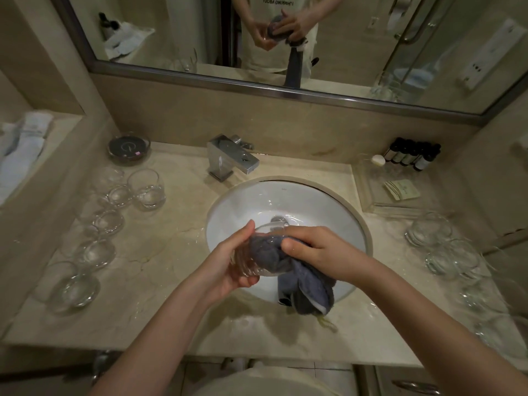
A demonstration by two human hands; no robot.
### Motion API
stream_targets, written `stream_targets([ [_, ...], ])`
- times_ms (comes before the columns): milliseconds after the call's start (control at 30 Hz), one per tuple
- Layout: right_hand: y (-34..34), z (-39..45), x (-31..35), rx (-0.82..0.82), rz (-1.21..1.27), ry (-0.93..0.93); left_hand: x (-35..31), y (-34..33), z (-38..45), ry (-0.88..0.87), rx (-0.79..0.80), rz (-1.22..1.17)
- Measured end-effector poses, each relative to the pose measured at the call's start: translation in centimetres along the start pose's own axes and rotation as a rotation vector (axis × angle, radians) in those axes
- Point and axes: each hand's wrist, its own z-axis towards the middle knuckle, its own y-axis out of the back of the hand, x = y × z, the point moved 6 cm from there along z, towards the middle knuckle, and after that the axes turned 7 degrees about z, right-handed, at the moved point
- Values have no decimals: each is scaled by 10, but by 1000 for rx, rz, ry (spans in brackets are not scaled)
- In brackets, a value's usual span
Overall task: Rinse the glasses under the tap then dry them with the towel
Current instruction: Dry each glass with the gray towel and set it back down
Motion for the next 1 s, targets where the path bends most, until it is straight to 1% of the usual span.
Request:
stream_targets([
  [133,1,4,-6,100,-64,-109,7,-2,1,56,5,-9],
  [267,-4,3,-4,263,-46,-134,9,-1,1,91,2,-62],
  [333,-5,5,-3,282,-33,-134,8,-1,4,61,-8,-65],
  [400,-9,7,-3,261,68,-112,3,1,6,-26,-45,-4],
  [467,-14,8,-5,224,272,-92,-5,4,5,-156,-83,83],
  [533,-16,8,-7,188,418,-67,-12,6,2,-266,-114,157],
  [700,-23,5,-12,191,668,-66,-30,8,-11,-628,-185,429],
  [733,-24,5,-13,165,691,-69,-33,8,-13,-658,-189,458],
  [767,-24,5,-13,121,697,-63,-34,9,-12,-635,-183,455],
  [800,-24,5,-13,70,693,-51,-35,11,-11,-540,-178,420],
  [867,-26,3,-9,-16,644,-25,-29,14,-6,-224,-151,278],
  [900,-28,2,-7,-35,612,-12,-25,16,-5,-107,-151,267],
  [933,-32,1,-6,-38,590,-4,-23,17,-5,-69,-170,308],
  [967,-35,2,-4,-39,581,1,-24,19,-4,-101,-200,361],
  [1000,-38,3,-3,-36,595,-3,-27,19,-4,-177,-235,402],
])
